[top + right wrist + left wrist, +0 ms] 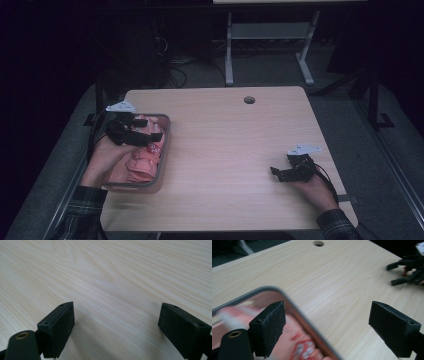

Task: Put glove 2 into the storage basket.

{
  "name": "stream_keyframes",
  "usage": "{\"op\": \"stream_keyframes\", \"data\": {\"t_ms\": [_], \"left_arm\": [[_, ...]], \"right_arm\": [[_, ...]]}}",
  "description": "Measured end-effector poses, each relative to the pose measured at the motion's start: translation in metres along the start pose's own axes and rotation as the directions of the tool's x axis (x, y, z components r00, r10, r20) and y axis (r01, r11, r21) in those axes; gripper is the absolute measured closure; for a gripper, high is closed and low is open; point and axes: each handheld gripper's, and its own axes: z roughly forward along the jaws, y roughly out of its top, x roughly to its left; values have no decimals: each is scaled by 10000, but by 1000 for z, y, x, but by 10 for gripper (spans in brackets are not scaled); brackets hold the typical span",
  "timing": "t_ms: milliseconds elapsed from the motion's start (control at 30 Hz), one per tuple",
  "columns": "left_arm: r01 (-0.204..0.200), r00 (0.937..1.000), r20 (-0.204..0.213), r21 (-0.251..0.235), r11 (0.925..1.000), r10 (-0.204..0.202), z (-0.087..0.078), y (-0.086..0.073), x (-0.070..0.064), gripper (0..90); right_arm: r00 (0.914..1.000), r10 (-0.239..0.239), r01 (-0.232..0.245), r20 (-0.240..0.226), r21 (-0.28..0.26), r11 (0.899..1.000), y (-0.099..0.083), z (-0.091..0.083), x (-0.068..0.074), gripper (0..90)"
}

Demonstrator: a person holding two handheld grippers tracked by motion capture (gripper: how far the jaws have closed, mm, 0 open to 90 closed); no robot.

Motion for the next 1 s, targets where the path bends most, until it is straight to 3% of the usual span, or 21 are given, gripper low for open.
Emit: {"op": "stream_keyframes", "data": {"t_ms": [467, 700, 1000], "left_arm": [[-756, 9939, 808, 73, 9971, 748, 48, 7, -50, 133], [-957, 9896, 1078, 28, 9954, 948, 76, -2, -76, 134], [-1347, 9855, 1070, 238, 9906, 1314, 105, -21, -98, 135]], "right_arm": [[10000, 14, -14, -14, 12, 10000, 0, 0, 0, 130], [10000, 8, -8, -17, 15, 10000, 0, 0, 0, 130], [10000, -31, 31, -35, 24, 10000, 0, 0, 0, 130]]}}
